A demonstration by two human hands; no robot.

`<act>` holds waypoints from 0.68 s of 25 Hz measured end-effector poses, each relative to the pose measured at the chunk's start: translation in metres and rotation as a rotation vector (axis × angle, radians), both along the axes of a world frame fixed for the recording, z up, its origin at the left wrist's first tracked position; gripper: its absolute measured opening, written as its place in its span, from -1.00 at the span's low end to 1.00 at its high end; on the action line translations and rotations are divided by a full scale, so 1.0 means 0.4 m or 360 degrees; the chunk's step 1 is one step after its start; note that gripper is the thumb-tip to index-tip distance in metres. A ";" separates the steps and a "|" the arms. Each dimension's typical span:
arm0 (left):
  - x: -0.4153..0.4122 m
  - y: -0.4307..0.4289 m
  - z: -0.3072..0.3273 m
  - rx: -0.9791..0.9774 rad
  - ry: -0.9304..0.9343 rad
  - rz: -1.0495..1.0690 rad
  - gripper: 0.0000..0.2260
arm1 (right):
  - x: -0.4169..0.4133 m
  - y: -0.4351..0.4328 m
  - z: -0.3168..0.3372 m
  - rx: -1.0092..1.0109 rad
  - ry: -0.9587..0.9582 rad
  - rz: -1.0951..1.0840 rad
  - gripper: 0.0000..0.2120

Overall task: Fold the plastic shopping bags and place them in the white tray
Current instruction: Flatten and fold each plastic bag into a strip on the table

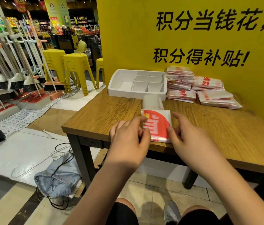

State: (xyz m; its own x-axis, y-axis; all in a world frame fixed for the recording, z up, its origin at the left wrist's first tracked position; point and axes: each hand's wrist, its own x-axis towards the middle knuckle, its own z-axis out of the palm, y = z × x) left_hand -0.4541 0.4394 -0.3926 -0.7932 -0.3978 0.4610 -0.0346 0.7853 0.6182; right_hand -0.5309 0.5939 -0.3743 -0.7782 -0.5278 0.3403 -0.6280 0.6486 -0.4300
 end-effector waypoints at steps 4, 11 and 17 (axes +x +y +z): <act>-0.008 -0.001 0.013 -0.0239 -0.0111 0.0038 -0.78 | 0.017 -0.019 0.023 0.0229 0.0041 -0.0116 -0.72; -0.013 -0.031 -0.003 -0.0434 -0.0156 -0.0026 -0.71 | 0.014 -0.039 0.040 0.0573 0.0129 -0.0138 -0.75; -0.036 -0.092 0.031 -0.0563 -0.0449 -0.0472 -0.74 | -0.040 -0.017 0.039 0.0885 0.0378 0.0119 -0.38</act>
State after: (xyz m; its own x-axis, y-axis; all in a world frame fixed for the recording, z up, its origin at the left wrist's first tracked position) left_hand -0.4686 0.4028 -0.3804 -0.9602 0.0027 0.2793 0.0938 0.9451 0.3132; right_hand -0.5471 0.5870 -0.3587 -0.6688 -0.7265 0.1576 -0.7177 0.6863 0.1182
